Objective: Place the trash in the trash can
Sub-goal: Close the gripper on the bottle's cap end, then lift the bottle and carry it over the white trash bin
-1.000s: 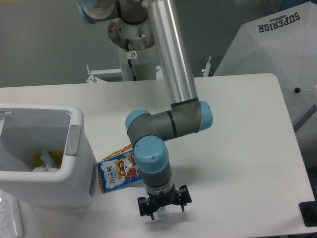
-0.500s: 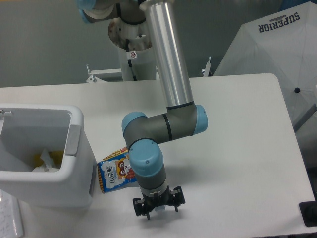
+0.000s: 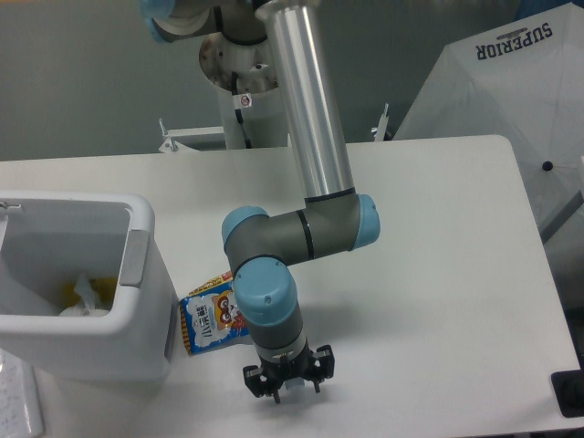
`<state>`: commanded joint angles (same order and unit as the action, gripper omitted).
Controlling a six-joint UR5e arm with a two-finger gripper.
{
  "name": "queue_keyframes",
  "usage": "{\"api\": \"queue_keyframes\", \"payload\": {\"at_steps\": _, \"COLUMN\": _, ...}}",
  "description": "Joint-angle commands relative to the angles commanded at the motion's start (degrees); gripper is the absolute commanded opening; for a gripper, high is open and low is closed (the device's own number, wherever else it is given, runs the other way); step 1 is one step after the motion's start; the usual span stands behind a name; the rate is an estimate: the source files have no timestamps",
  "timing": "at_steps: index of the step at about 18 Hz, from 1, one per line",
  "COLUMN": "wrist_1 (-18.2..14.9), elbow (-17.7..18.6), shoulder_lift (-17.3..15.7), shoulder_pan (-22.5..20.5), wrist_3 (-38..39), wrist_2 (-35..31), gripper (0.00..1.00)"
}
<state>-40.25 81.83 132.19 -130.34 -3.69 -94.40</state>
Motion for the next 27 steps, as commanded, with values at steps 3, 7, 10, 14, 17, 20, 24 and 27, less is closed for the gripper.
{"api": "queue_keyframes", "payload": {"at_steps": 3, "wrist_1": 0.00, "elbow": 0.17, "shoulder_lift": 0.00, "shoulder_pan": 0.00, "wrist_3": 0.00, "wrist_2": 0.00, "gripper": 0.46}}
{"api": "queue_keyframes", "payload": {"at_steps": 7, "wrist_1": 0.00, "elbow": 1.31, "shoulder_lift": -0.44, "shoulder_pan": 0.00, "wrist_3": 0.00, "wrist_2": -0.26, "gripper": 0.41}}
{"api": "queue_keyframes", "payload": {"at_steps": 10, "wrist_1": 0.00, "elbow": 1.50, "shoulder_lift": -0.53, "shoulder_pan": -0.09, "wrist_3": 0.00, "wrist_2": -0.26, "gripper": 0.38}}
{"api": "queue_keyframes", "payload": {"at_steps": 14, "wrist_1": 0.00, "elbow": 1.49, "shoulder_lift": -0.62, "shoulder_pan": -0.26, "wrist_3": 0.00, "wrist_2": 0.00, "gripper": 0.33}}
{"api": "queue_keyframes", "payload": {"at_steps": 17, "wrist_1": 0.00, "elbow": 1.23, "shoulder_lift": -2.19, "shoulder_pan": -0.70, "wrist_3": 0.00, "wrist_2": 0.26, "gripper": 0.32}}
{"api": "queue_keyframes", "payload": {"at_steps": 20, "wrist_1": 0.00, "elbow": 0.70, "shoulder_lift": -4.39, "shoulder_pan": -1.67, "wrist_3": -0.18, "wrist_2": 0.35, "gripper": 0.32}}
{"api": "queue_keyframes", "payload": {"at_steps": 24, "wrist_1": 0.26, "elbow": -0.17, "shoulder_lift": -8.86, "shoulder_pan": -2.90, "wrist_3": 0.00, "wrist_2": 0.88, "gripper": 0.32}}
{"api": "queue_keyframes", "payload": {"at_steps": 27, "wrist_1": 0.26, "elbow": -1.14, "shoulder_lift": -13.26, "shoulder_pan": -5.00, "wrist_3": 1.48, "wrist_2": 4.73, "gripper": 0.32}}
